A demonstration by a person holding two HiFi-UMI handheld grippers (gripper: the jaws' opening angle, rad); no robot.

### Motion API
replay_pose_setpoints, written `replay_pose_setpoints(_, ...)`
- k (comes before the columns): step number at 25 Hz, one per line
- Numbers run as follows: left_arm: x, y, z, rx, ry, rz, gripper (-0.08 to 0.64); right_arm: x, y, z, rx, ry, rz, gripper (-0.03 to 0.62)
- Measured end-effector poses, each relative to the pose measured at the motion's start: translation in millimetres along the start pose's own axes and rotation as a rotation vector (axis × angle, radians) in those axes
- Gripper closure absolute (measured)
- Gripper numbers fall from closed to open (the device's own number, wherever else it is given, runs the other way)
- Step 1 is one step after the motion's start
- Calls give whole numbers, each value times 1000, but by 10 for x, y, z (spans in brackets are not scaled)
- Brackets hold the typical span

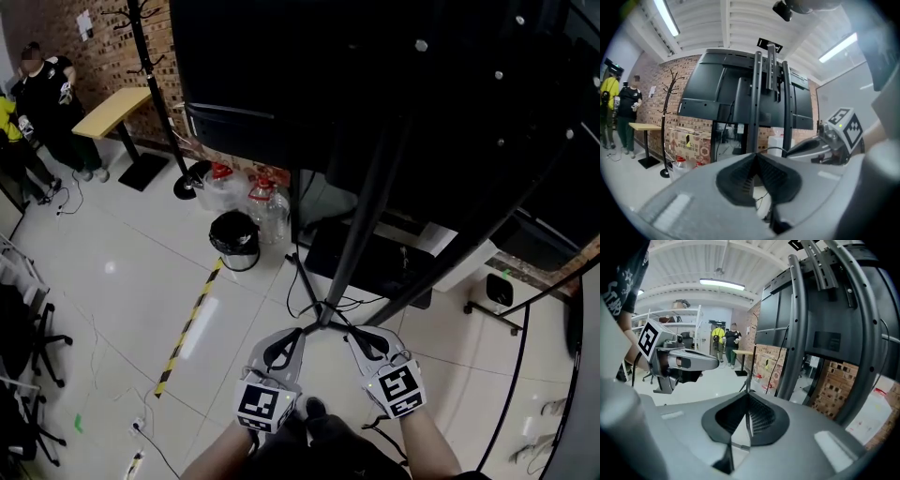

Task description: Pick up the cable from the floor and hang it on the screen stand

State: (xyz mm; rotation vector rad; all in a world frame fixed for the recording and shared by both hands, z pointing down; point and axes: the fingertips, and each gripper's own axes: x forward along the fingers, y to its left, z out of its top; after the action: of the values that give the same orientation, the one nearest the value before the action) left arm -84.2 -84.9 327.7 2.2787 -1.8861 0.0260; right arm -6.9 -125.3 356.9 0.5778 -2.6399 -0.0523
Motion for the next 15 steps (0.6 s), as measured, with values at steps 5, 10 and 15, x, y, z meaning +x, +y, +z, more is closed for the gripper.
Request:
replay_pose_setpoints(5, 18, -81, 347, -31, -45, -56, 556, -142, -18, 324, 4, -51, -21, 574)
replay_pose_setpoints(10, 40, -197, 732, -10, -64, -116, 556, -380, -182, 765, -15, -118, -76, 574)
replay_pose_setpoints(15, 144, -461, 1066, 18, -42, -215, 557, -711, -379, 1164, -63, -162, -131, 574)
